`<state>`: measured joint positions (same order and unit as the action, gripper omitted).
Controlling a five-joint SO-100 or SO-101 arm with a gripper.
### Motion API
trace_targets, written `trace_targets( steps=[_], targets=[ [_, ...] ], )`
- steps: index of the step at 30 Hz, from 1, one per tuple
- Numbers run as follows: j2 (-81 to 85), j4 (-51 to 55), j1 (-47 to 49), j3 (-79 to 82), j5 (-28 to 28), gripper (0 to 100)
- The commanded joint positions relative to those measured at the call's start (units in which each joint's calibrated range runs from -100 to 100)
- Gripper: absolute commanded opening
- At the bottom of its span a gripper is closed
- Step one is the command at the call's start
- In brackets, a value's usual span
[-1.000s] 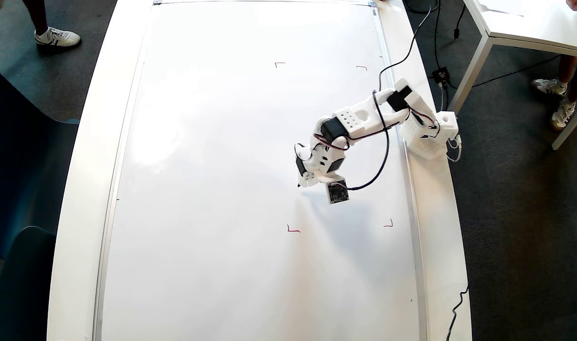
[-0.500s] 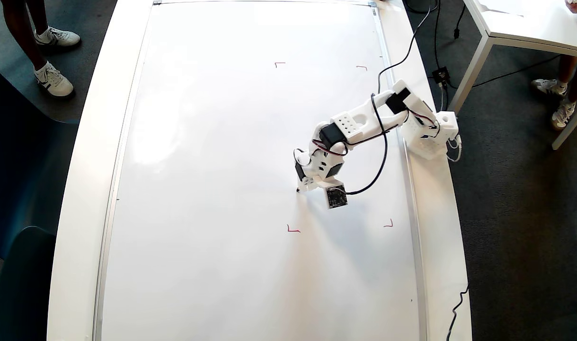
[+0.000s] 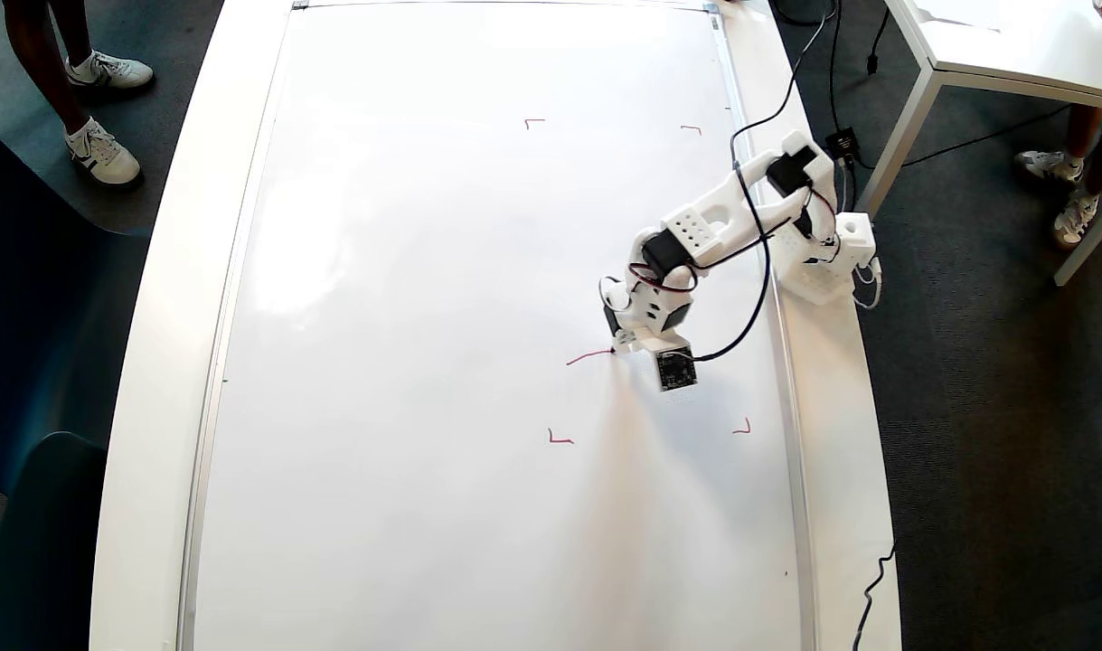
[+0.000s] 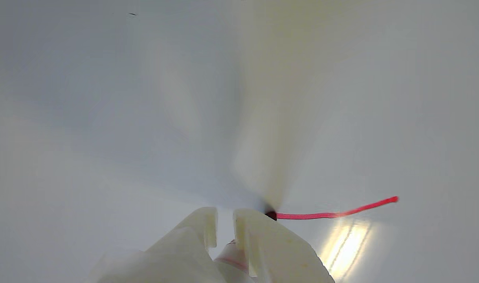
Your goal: Draw on a whiteboard a robot head using a pen attached to the gripper
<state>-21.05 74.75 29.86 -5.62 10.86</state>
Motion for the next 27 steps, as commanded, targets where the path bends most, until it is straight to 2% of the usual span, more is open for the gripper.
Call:
trace_targets(
  steps=[1,14,27],
  targets=[
    [6.92,-0.20,1.70,9.02,1.31,1],
    [21.01,-0.38,4.72,30.18,2.22,1],
    [26.38,-2.55,-1.83,41.43,1.26,1]
  ],
)
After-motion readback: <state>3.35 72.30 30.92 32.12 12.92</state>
